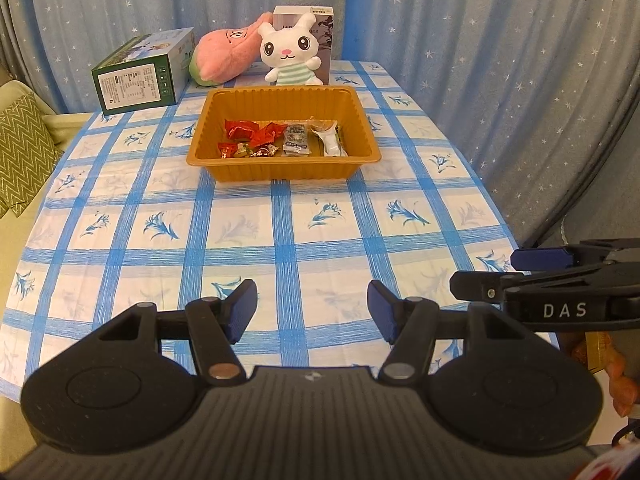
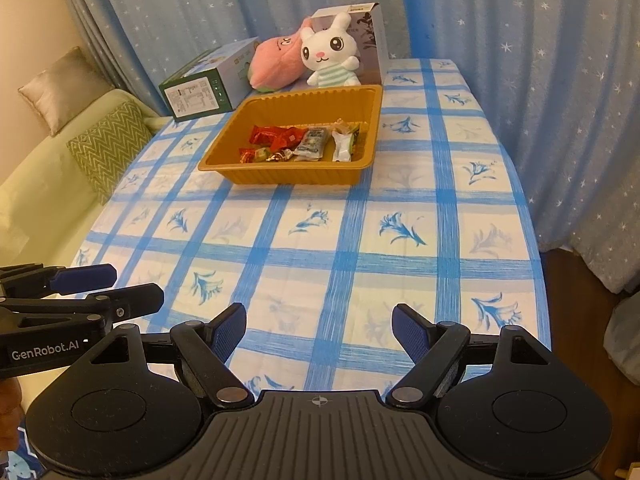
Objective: Organize snacks
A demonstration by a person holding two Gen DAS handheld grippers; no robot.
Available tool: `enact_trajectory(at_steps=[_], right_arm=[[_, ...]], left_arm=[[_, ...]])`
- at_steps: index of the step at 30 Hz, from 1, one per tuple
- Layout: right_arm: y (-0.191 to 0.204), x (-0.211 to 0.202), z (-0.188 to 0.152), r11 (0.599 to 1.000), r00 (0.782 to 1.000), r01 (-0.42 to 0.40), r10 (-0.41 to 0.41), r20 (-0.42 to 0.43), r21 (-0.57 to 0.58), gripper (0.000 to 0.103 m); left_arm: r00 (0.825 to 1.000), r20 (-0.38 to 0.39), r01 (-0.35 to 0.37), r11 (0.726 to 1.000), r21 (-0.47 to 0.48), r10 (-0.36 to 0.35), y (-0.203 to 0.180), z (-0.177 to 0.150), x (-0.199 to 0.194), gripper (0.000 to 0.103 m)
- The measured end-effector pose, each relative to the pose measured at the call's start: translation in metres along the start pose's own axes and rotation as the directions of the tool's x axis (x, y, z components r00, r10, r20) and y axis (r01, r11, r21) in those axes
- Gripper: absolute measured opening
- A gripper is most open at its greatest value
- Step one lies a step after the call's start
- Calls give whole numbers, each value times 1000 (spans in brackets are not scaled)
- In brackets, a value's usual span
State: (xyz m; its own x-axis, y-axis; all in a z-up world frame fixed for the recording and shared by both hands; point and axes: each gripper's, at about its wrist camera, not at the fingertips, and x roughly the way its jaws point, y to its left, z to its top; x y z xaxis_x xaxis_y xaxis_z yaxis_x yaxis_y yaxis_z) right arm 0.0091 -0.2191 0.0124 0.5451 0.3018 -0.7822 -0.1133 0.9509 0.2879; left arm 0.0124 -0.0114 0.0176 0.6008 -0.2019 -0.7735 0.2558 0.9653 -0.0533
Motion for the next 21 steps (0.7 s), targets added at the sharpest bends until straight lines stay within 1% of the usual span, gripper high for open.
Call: enact_trajectory(at_steps=[21], right_arm=[[3,0,-1,1000,1000,-7,7,-2,-6,80]], left_arm=[[1000,4,-9,1000,-6,9,1,-1,-7,59]])
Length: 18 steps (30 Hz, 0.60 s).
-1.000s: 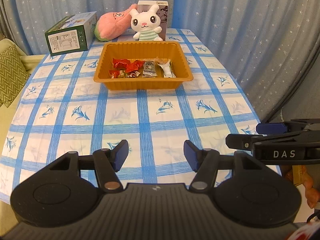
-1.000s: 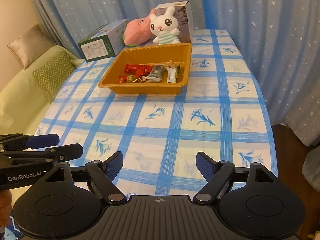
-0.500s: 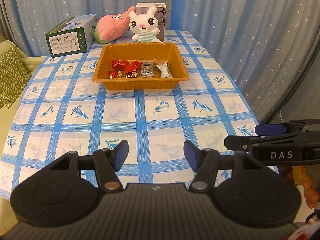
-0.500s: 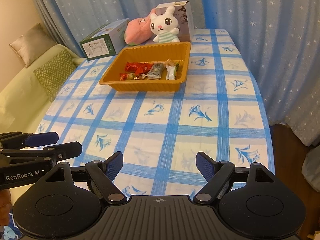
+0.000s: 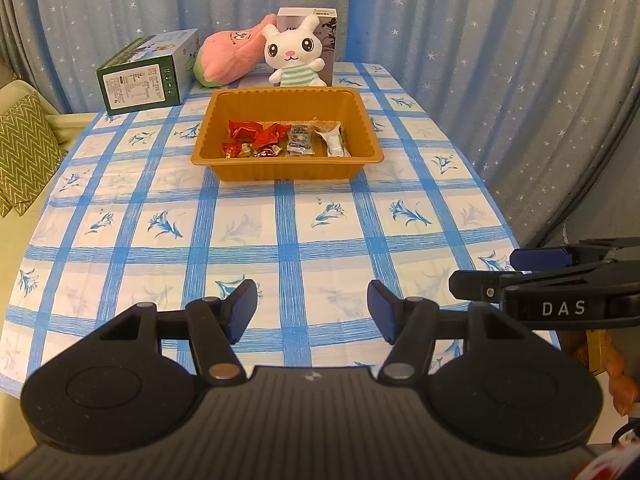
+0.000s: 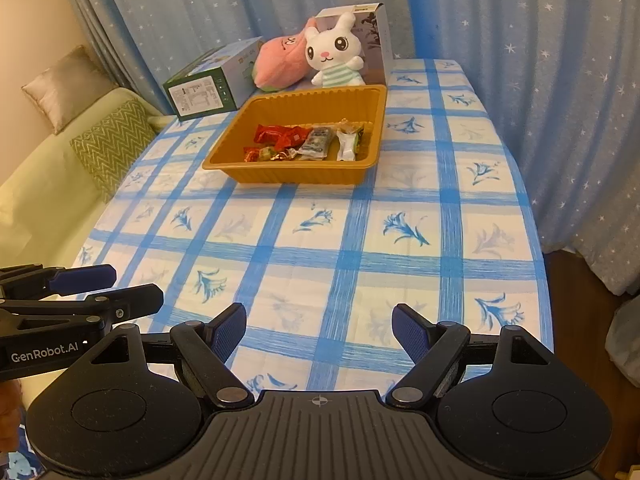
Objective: Organize snacks
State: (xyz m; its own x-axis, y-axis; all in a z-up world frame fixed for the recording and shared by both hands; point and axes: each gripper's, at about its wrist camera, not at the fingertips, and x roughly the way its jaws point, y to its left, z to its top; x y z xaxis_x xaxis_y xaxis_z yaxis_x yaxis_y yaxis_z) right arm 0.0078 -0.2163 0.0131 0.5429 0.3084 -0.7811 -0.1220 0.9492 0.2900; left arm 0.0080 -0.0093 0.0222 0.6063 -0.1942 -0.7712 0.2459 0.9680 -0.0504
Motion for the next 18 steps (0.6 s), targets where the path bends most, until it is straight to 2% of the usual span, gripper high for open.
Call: enact_trajectory(at_steps=[18], right_arm=[[1,2,3,1000,1000,4,-4,-1,3,80]], left_arm=[[1000,3,4,1000,-1,-4,1,5,4,59]])
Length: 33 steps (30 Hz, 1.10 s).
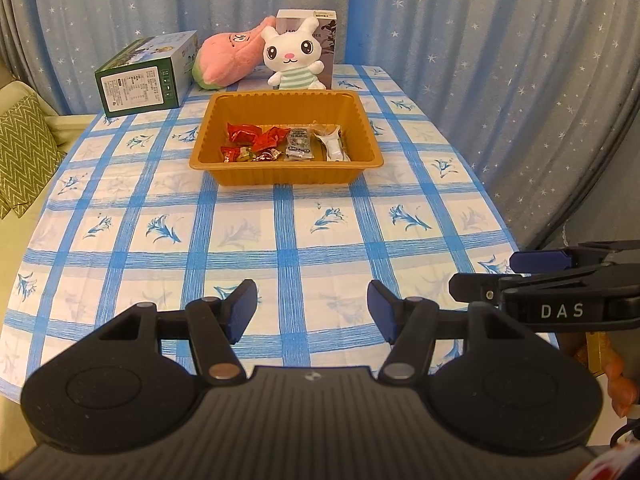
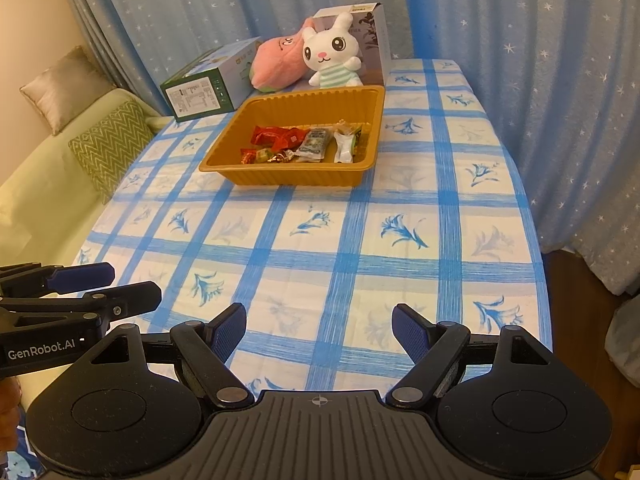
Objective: Organize snacks
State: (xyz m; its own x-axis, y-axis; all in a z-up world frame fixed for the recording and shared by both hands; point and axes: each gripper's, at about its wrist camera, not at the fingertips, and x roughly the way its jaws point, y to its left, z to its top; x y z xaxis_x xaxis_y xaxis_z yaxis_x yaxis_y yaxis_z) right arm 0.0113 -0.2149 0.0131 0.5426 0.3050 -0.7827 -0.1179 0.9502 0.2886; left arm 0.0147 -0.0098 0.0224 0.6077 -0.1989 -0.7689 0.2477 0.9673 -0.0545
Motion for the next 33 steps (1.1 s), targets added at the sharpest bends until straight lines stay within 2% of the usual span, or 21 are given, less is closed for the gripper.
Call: enact_trajectory(at_steps=[33], right_arm=[[0,3,1,1000,1000,-3,3,-2,0,80]], left_arm=[[1000,1,-1,1000,1,1,0,0,0,59]])
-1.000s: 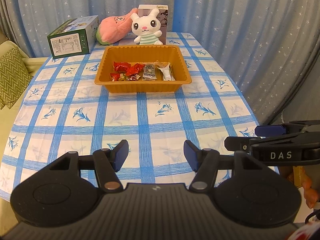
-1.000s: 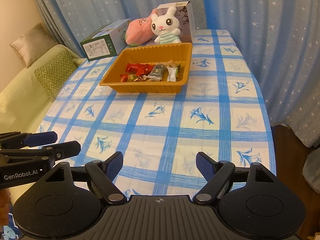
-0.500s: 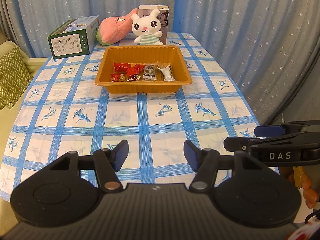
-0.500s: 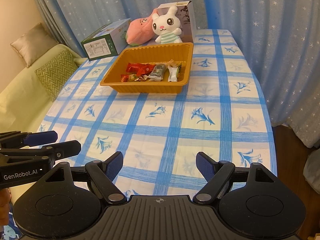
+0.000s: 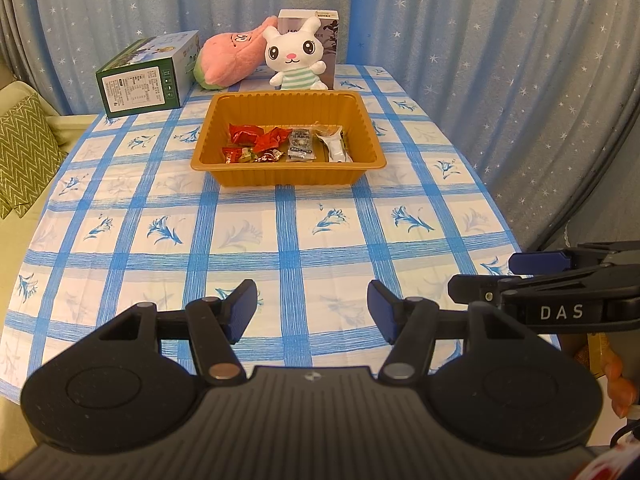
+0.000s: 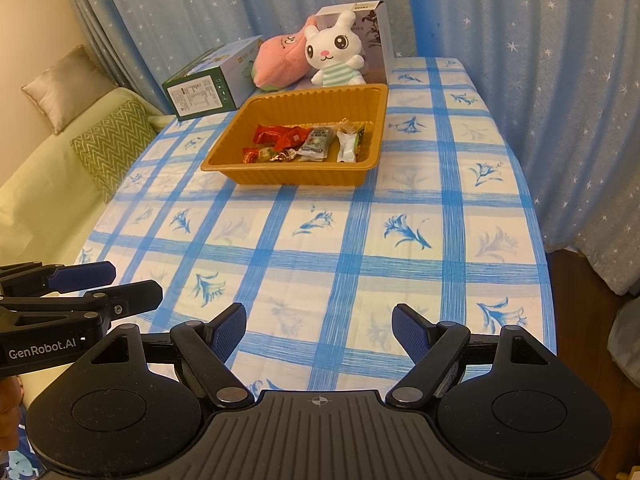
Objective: Organize snacks
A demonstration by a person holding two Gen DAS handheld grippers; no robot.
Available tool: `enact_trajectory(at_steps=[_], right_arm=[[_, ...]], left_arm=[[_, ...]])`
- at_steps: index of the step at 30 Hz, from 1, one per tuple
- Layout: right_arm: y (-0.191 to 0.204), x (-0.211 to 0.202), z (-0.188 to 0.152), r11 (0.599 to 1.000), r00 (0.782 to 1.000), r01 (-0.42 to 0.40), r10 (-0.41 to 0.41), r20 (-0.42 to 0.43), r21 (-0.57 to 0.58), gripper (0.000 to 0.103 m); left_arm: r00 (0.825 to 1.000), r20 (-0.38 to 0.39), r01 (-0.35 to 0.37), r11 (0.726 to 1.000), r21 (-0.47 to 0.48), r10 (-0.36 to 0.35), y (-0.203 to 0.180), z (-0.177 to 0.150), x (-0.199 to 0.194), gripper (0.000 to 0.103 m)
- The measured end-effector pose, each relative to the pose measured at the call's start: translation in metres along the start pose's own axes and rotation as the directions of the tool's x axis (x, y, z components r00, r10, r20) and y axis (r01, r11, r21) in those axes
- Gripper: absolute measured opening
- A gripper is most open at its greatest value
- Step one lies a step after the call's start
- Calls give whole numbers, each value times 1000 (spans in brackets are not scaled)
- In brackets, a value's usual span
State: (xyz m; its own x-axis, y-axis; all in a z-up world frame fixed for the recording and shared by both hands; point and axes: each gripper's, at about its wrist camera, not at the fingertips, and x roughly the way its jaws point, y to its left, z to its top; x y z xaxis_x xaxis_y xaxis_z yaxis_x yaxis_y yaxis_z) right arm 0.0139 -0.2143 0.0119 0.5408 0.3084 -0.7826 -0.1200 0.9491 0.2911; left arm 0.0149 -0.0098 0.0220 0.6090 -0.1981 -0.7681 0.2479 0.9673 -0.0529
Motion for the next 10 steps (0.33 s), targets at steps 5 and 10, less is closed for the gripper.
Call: enact_trajectory(at_steps=[5,10], right_arm=[[0,0,0,1000,1000,0,0,0,1,80],[0,1,1,1000,1000,-2,2,-1,1,80]], left_arm=[[1000,2,-1,1000,1,1,0,1,1,59],[1000,-2,-4,1000,-1,4,3,4,4,59]])
